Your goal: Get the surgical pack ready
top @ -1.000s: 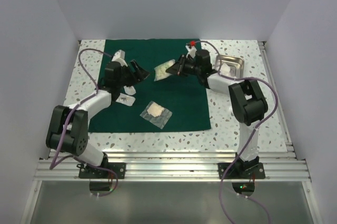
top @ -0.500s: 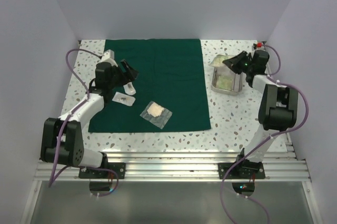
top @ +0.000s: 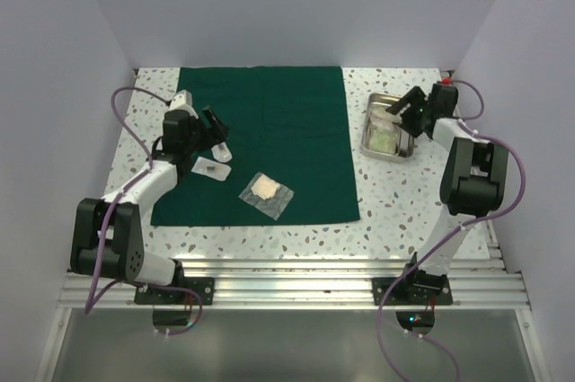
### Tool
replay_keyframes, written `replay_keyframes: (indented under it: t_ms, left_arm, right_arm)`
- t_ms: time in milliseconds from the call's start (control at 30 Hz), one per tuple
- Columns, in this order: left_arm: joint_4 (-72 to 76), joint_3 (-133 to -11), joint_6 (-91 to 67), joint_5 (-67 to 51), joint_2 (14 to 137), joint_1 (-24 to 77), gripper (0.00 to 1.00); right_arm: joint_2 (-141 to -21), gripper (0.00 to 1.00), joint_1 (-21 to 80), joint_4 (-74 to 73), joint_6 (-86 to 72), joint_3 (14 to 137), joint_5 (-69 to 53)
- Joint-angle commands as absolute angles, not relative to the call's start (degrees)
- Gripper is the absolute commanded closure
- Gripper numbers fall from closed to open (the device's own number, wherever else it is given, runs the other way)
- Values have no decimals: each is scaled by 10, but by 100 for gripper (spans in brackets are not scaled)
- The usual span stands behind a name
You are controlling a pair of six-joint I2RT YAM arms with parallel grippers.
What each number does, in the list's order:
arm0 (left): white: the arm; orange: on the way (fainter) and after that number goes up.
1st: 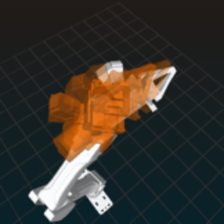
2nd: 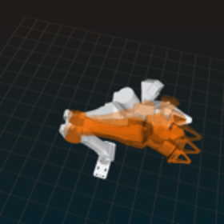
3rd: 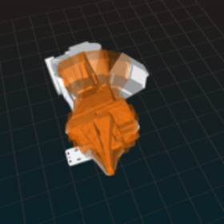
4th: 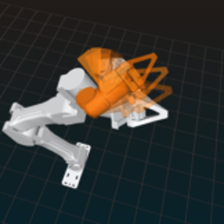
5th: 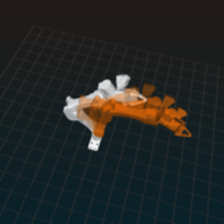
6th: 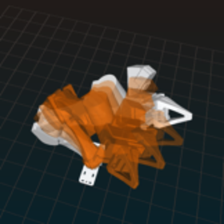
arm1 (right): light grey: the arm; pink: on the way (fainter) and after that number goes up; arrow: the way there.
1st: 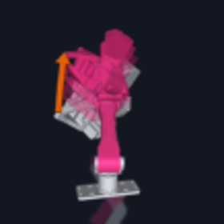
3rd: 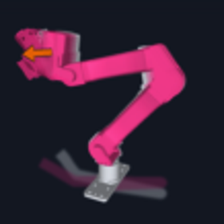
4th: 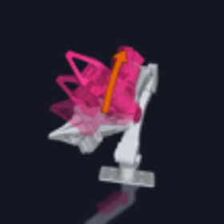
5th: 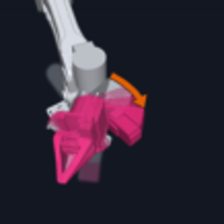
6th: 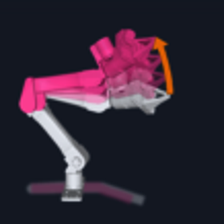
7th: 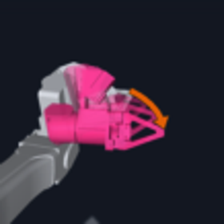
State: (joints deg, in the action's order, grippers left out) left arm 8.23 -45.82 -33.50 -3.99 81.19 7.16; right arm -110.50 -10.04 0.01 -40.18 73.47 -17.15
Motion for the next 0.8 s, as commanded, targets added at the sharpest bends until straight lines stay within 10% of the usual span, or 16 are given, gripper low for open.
replay_keyframes:
  t_ms: [0,767]
  left_arm:
    - [79,-467,-315,-4,825,62,17]
    - [42,-534,-312,12,954,48,23]
  right_arm:
    - [-1055,24,-101,-64,-366,751,-91]
    - [-989,34,228,-157,-179,702,-178]
